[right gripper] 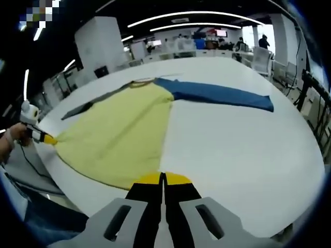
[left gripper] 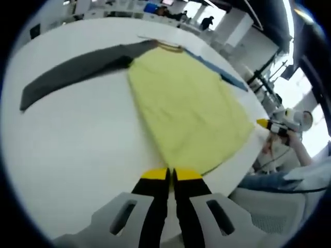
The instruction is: Fold the garment on the visible template until the final outline fits inside the template.
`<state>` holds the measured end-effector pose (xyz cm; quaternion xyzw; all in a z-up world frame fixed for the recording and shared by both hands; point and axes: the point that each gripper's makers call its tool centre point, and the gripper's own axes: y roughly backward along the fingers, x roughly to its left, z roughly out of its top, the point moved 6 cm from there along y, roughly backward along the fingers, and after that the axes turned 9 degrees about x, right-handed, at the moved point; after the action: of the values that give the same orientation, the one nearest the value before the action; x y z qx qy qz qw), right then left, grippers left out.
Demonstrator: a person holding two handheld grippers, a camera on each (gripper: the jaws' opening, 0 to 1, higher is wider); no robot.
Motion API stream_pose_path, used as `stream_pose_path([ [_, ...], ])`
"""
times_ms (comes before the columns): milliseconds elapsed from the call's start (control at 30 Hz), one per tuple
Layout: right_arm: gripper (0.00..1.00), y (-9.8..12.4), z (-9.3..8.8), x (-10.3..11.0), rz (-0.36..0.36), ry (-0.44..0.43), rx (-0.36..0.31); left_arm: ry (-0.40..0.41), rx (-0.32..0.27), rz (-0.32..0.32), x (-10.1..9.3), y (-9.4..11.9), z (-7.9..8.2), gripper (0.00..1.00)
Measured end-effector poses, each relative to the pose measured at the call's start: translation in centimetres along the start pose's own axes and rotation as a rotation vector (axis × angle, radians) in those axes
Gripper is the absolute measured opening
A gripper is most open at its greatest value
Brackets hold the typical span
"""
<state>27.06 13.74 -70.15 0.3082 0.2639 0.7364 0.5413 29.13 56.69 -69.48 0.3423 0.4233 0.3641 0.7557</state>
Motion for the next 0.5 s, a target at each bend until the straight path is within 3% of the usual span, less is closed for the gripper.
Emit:
stream_pose_path([
  [333,0.02,-0.1,-0.2,0.4,0.000,-0.012,-0.025,-0.019,0.005,0.016,-0.4,0.2,0.2,0.00],
  [500,0.17,-1.0,-1.0,1.3,0.036,-0.016,0.007,-0.006,-0.006,0.009,-0.3,0.3,0.0,0.00],
])
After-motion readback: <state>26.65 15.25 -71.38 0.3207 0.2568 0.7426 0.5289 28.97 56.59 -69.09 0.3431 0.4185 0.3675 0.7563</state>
